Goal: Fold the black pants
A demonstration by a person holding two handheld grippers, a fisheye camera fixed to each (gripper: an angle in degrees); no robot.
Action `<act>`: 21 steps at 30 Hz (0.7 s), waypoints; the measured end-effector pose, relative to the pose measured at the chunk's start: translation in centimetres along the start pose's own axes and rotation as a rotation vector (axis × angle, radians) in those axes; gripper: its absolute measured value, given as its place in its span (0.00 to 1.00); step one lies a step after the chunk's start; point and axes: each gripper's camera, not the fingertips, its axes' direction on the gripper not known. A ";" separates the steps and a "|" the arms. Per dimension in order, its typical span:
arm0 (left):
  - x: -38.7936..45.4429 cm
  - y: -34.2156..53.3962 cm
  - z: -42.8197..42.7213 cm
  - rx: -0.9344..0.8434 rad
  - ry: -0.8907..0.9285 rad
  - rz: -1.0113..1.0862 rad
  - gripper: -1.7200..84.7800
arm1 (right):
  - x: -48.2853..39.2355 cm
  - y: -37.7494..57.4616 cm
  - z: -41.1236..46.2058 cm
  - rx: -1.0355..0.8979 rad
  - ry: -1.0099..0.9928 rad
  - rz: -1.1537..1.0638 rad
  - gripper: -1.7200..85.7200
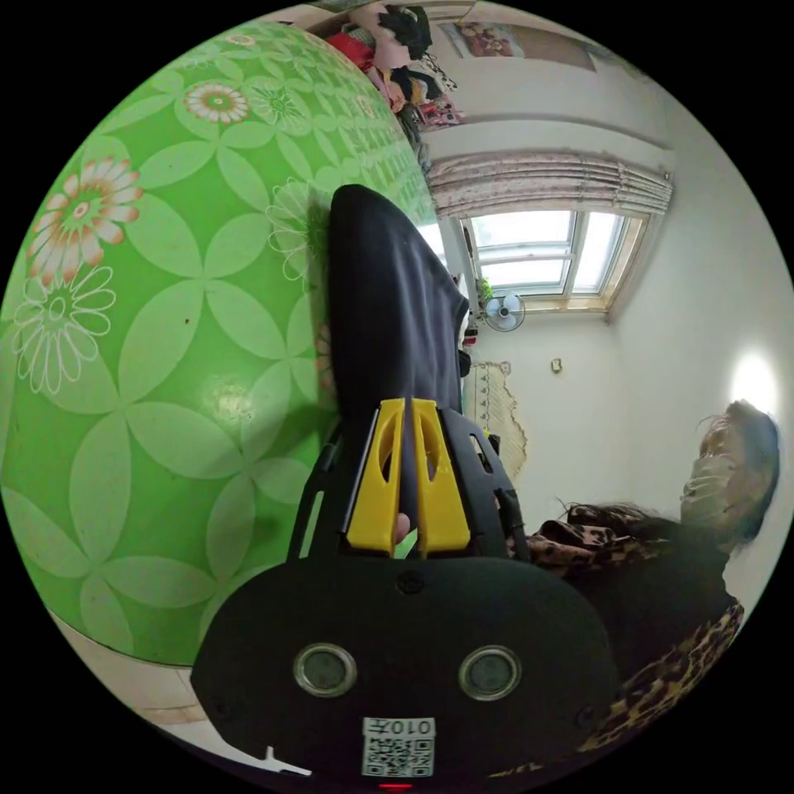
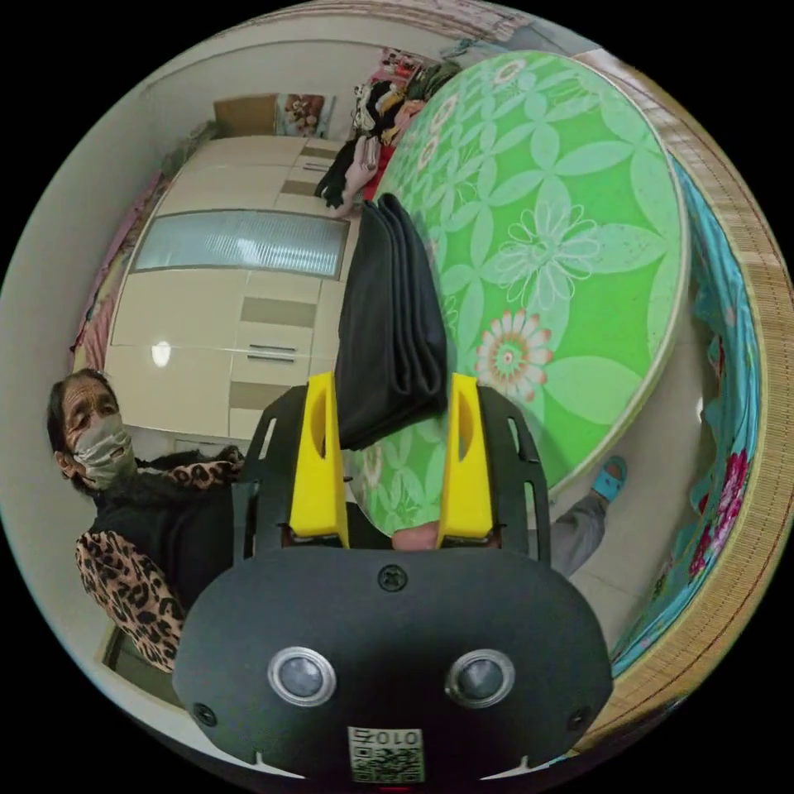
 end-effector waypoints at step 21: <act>-5.5 6.2 -3.5 0.105 -0.041 -0.080 0.14 | -8.5 -8.4 -0.4 0.018 -0.180 0.014 0.12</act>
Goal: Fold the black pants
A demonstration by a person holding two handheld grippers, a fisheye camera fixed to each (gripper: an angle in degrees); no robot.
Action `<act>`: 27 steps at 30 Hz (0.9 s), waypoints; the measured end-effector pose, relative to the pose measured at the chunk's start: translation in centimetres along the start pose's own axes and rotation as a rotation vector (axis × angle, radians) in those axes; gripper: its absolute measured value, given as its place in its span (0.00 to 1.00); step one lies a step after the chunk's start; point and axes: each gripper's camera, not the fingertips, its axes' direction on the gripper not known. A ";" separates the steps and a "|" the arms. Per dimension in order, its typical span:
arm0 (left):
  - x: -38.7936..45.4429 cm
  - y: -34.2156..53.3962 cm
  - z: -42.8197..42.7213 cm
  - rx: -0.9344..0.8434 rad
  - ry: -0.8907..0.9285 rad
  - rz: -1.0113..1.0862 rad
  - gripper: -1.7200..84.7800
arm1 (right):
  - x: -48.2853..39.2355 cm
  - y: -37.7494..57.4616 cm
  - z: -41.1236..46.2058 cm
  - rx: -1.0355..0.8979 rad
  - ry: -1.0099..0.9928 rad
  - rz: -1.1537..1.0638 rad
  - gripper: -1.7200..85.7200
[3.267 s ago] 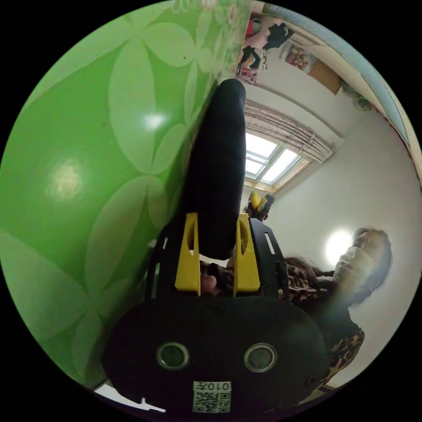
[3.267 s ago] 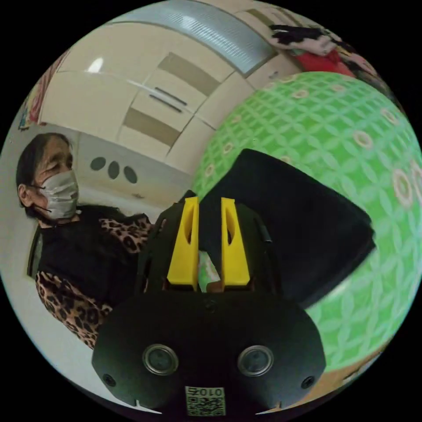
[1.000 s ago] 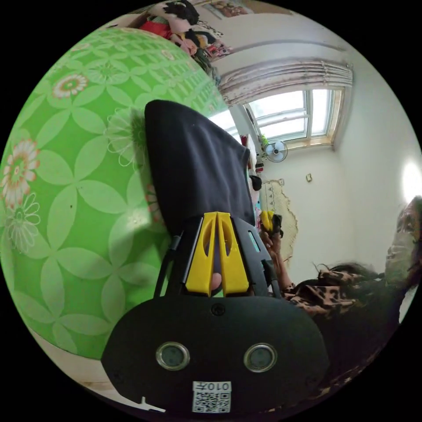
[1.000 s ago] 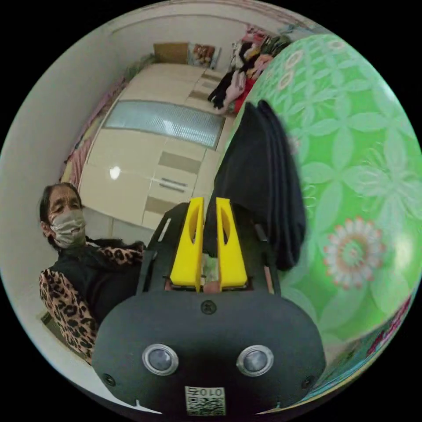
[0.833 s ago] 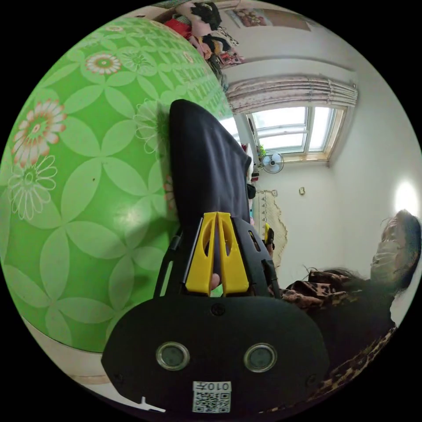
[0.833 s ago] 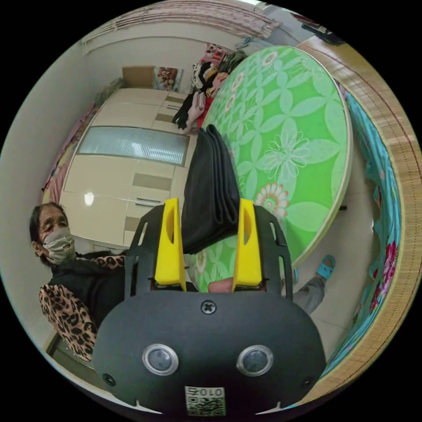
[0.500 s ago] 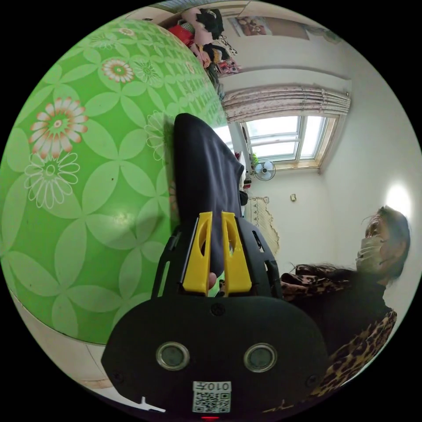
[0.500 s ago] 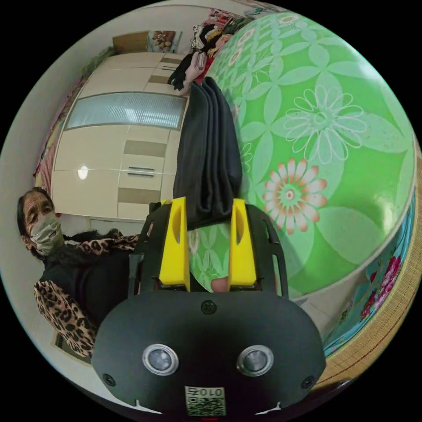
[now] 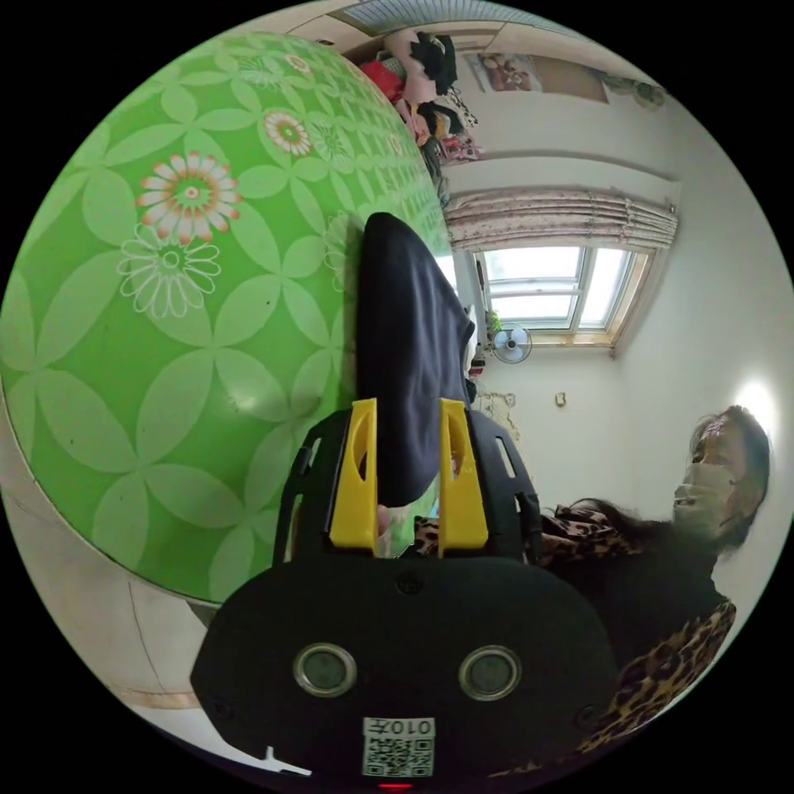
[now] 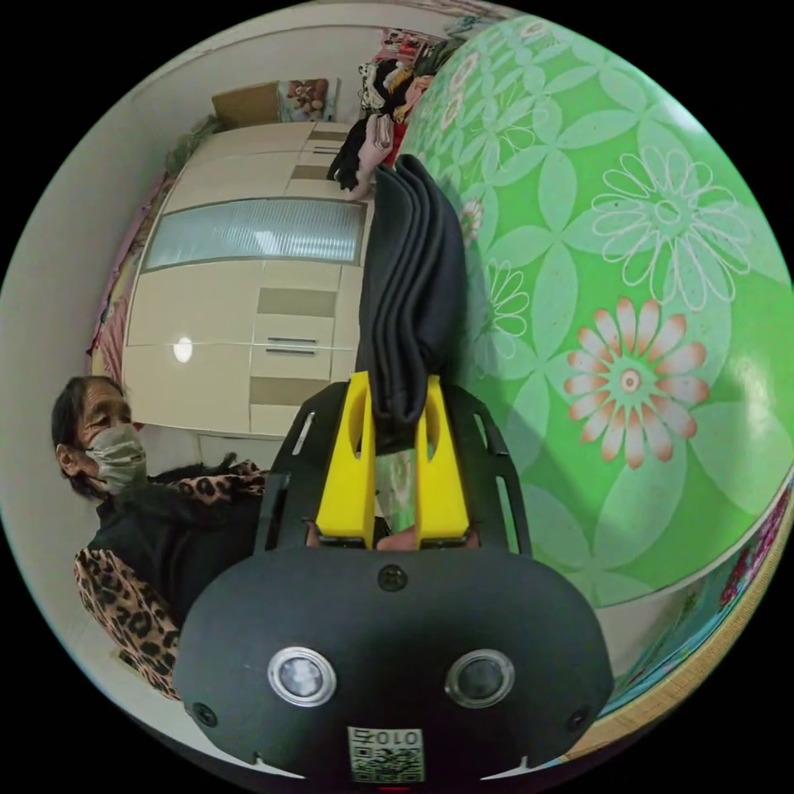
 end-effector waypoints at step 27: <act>-6.9 -3.7 14.9 -0.301 -0.046 0.114 0.20 | -16.8 -4.3 -7.3 -0.016 -0.013 0.059 0.12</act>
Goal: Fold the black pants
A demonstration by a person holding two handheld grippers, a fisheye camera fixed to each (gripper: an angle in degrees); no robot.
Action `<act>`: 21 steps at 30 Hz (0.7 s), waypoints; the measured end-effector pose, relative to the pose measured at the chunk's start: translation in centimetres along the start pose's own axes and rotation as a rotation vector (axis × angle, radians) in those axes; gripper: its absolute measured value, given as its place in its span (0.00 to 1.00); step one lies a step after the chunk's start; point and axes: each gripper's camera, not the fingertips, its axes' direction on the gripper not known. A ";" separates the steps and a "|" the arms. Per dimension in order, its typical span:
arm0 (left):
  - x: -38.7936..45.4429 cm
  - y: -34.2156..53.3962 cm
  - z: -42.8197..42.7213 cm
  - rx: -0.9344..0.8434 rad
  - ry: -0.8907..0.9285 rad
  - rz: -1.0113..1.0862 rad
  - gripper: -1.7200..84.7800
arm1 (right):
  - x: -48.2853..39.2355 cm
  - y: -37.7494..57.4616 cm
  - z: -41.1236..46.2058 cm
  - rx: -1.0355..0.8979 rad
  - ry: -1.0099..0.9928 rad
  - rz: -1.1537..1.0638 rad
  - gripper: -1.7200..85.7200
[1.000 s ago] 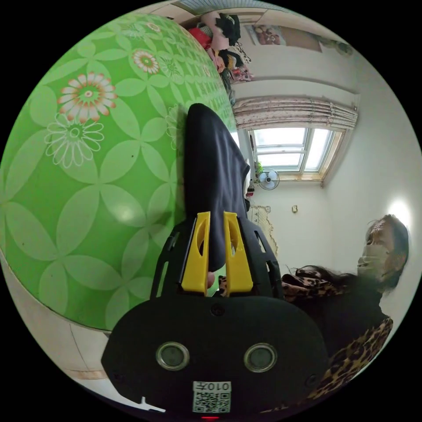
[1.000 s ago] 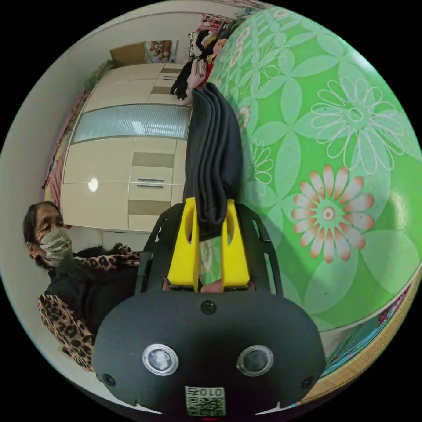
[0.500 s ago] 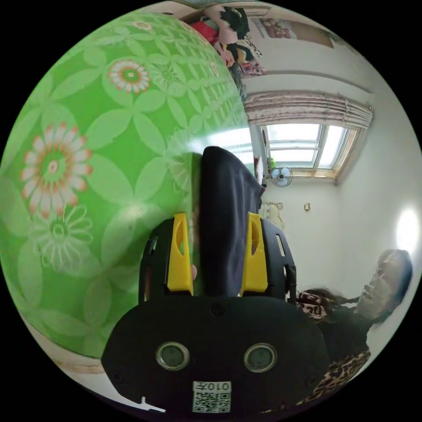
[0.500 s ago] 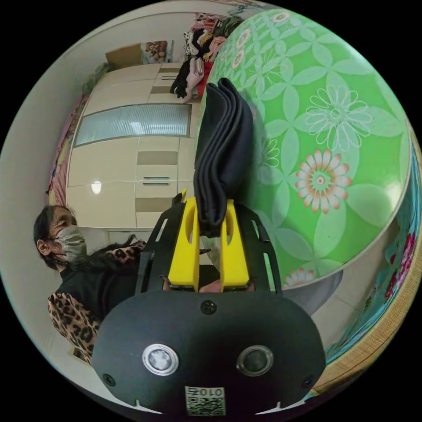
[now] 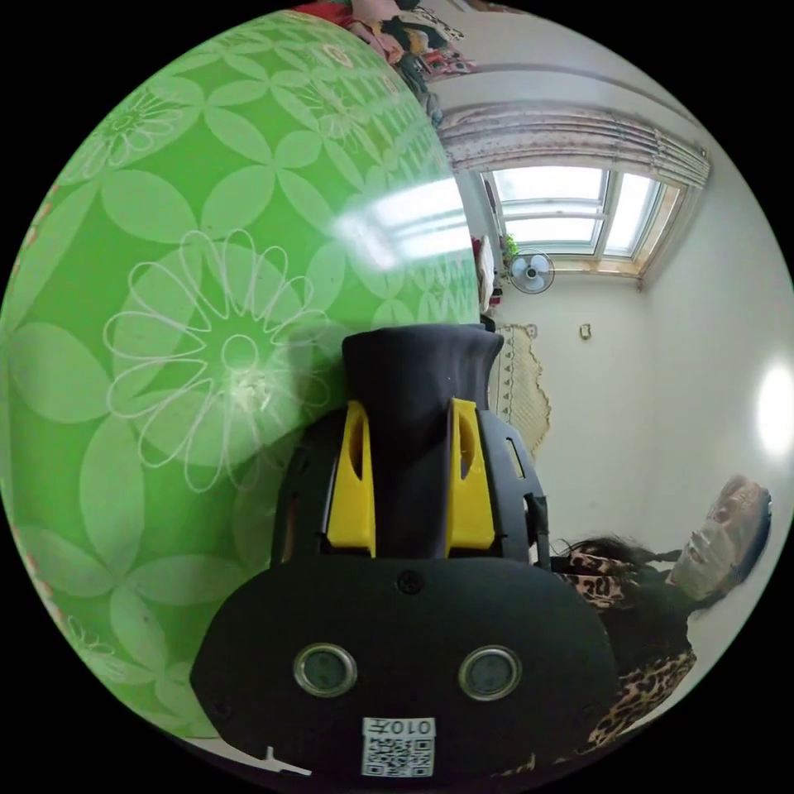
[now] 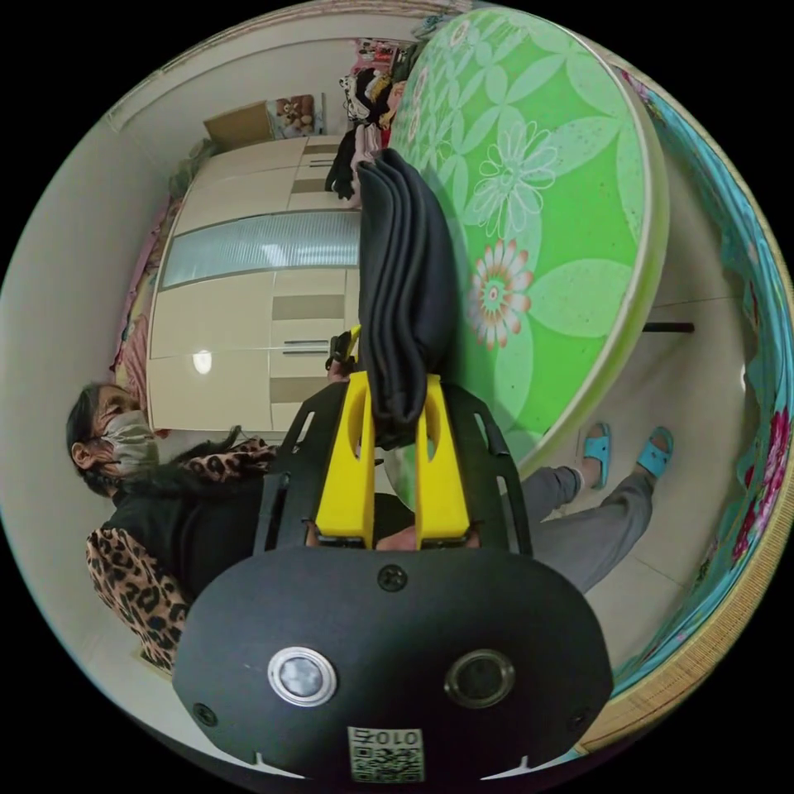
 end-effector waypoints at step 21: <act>-7.2 8.6 10.2 -0.116 0.136 0.131 0.12 | -27.4 5.8 4.5 0.258 0.092 0.150 0.12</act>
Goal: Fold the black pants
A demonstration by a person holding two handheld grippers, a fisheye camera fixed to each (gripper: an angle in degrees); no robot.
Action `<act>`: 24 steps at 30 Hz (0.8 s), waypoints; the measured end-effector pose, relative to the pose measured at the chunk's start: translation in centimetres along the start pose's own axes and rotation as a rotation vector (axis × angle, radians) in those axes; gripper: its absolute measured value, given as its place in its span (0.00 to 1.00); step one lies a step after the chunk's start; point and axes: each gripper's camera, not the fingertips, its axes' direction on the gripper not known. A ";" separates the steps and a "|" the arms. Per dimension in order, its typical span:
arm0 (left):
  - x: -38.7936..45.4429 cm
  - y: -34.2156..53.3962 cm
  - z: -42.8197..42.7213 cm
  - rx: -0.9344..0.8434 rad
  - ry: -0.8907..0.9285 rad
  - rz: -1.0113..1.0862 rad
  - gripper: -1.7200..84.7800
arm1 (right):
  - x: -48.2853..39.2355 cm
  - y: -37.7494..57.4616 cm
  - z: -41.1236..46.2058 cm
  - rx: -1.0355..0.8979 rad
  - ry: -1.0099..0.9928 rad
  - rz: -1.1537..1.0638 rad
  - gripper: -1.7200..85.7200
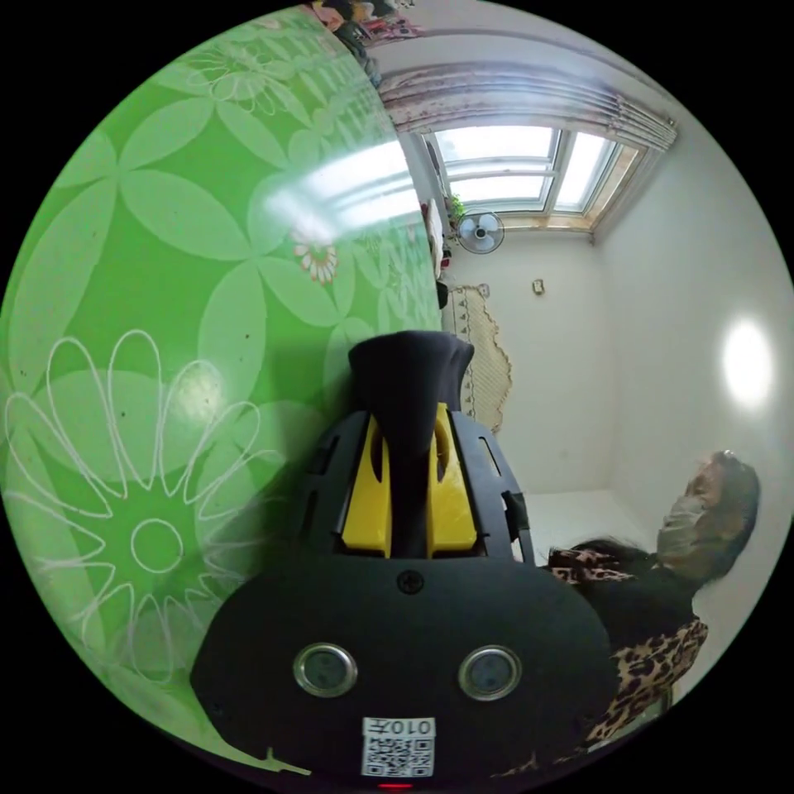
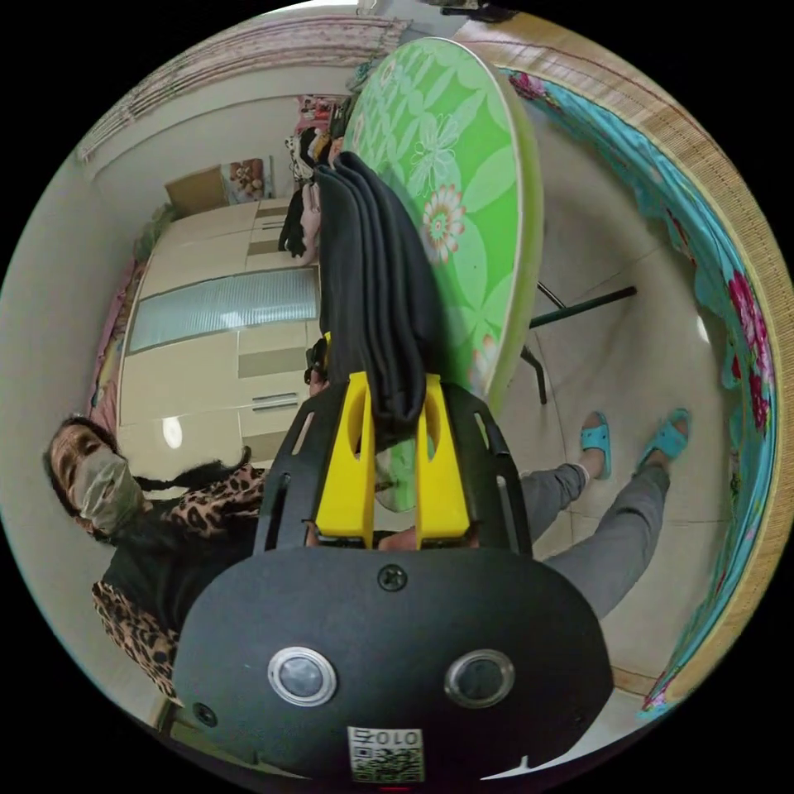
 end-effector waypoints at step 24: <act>34.5 31.3 91.0 -0.986 0.137 0.452 0.12 | -26.8 67.3 -49.9 0.969 0.196 0.111 0.11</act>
